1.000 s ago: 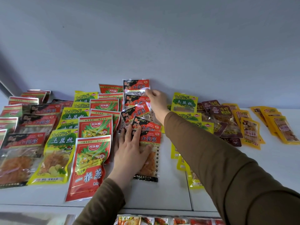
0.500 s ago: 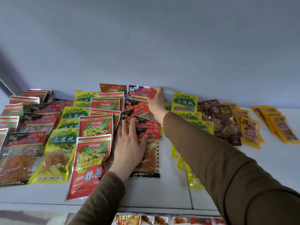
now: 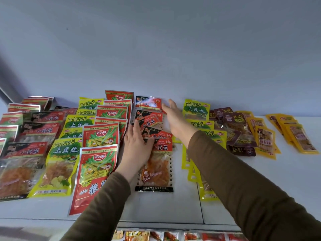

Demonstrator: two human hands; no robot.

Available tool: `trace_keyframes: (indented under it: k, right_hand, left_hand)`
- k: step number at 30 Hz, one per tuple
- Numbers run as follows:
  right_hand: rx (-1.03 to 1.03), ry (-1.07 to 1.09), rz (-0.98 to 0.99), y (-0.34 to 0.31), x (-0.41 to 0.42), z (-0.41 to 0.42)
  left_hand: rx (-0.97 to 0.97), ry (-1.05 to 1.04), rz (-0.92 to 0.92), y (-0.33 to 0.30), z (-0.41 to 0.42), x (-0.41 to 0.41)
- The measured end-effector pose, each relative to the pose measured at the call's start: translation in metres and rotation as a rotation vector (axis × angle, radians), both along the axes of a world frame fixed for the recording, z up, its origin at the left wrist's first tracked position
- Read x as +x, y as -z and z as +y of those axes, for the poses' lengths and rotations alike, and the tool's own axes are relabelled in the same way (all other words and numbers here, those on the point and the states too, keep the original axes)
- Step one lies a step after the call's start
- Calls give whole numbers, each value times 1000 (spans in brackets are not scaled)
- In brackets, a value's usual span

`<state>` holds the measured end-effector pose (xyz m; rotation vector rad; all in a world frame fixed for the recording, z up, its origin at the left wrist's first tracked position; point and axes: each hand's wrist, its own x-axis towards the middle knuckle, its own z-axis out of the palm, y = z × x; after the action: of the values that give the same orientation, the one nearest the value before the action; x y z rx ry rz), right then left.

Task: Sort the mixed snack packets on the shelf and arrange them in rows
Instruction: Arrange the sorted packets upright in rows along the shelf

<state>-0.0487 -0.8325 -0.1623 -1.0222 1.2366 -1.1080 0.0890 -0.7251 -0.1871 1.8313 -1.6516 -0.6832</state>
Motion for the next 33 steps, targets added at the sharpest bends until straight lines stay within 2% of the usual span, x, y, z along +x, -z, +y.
trace_keyframes:
  k: [3,6,8,13,17,22,28,30,33]
  right_hand:
    - [32,-56,61,3,1,19]
    - [58,-115,246,9,8,33]
    - [29,-97,283,7,10,38]
    - [2,-39,177,1,6,36]
    - [80,-54,173,-3,7,30]
    - [190,-48,87,-2,14,26]
    - [157,-82,23,-4,4,27]
    - [86,-98,32,-11,-4,31]
    - [-11,-87,91,-19,-21,44]
  left_hand:
    - [62,-12,73,-5,-17,0]
    - [27,-14,107,-7,-28,-4]
    - [3,17,125,-6,-32,-5]
    - [-4,-22,82,-4,-44,3]
    - [54,-30,229,-10,-55,4]
    - [93,-47,291,-14,-64,1]
    - [45,-36,400,-19,-56,10]
    - [24,2,364,-20,-48,11]
    - [-25,27,126,-18,-32,13]
